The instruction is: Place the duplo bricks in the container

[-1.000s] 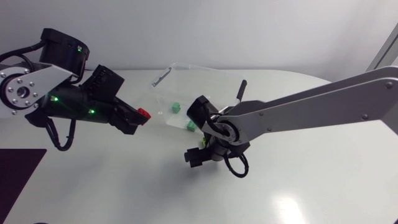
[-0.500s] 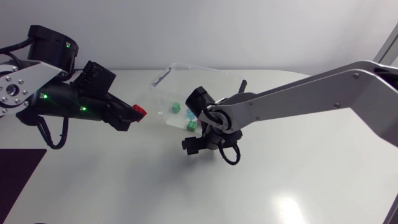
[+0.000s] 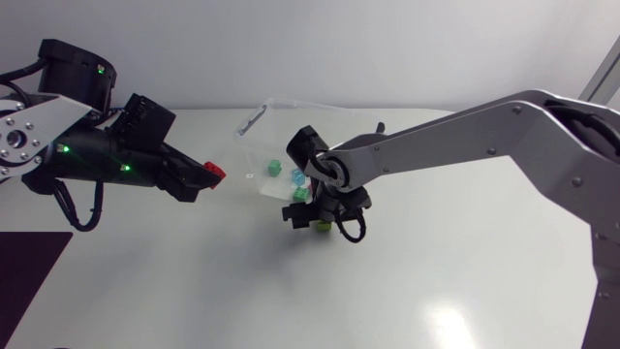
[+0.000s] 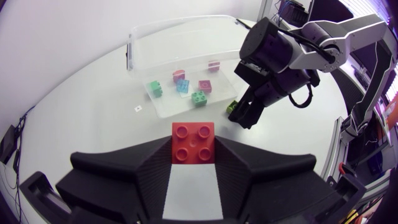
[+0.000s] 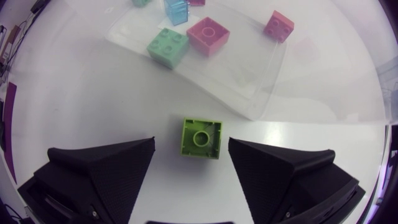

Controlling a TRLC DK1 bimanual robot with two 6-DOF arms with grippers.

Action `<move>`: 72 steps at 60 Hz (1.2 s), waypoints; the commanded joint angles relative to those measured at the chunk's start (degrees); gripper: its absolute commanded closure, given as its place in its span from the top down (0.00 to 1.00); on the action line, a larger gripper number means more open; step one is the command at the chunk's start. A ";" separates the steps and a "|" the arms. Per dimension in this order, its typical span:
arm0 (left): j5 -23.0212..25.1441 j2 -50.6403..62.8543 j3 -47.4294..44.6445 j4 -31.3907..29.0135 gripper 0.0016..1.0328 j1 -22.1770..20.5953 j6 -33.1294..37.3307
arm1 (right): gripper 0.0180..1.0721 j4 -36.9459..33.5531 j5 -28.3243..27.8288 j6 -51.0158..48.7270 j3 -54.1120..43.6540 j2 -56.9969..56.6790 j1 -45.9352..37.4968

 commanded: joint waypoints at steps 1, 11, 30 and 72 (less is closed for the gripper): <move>0.76 -1.19 -1.09 0.35 0.18 0.56 1.24 | 0.55 -1.59 0.50 1.43 1.72 2.58 -0.77; 1.64 -2.25 -1.44 0.18 0.18 1.71 1.32 | 0.30 -3.70 -0.29 1.34 3.83 4.43 -0.95; 2.08 -5.15 1.72 -1.67 0.18 2.94 0.62 | 0.28 -4.66 3.05 1.34 -3.56 -10.16 4.15; -14.01 39.85 37.76 18.72 0.76 -9.90 -16.78 | 0.28 -7.56 7.35 -5.07 10.07 -26.42 -2.71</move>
